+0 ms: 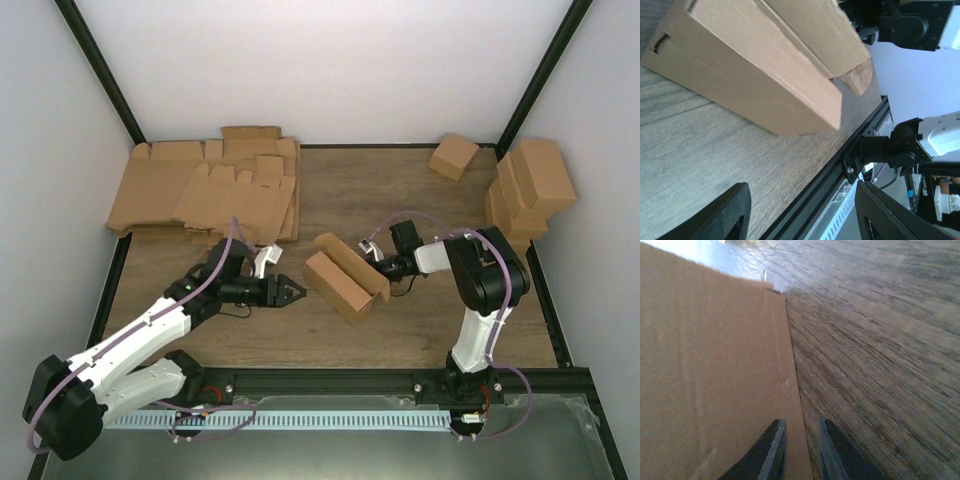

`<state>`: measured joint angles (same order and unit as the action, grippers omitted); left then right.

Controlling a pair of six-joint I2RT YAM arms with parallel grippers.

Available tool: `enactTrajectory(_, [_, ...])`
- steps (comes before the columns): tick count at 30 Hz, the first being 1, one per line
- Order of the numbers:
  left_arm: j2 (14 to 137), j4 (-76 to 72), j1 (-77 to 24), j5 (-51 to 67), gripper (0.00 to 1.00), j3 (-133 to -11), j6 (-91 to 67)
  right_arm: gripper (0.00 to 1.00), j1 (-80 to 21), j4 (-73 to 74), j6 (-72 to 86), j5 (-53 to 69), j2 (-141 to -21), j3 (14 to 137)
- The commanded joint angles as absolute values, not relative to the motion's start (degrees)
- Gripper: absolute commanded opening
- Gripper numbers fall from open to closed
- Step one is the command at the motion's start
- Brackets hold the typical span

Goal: Fold the paper box

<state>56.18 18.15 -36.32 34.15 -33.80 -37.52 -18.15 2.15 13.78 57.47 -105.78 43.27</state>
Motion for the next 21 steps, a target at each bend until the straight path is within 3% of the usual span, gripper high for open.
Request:
enactTrajectory(1, [55.7, 13.3, -36.5, 36.9, 0.56, -34.1, -39.3, 0.20, -17.7, 4.2, 12.8, 56.8, -105.8, 45.9])
enactTrajectory(7, [61.0, 3.3, -37.3, 38.3, 0.41, -29.6, -42.7, 0.21, -17.7, 5.5, 11.9, 54.7, -104.3, 46.3])
enactTrajectory(21, [77.4, -8.5, -43.6, 34.5, 0.38, -34.6, -43.6, 0.24, -19.2, 13.6, 11.9, 50.1, -93.2, 45.7])
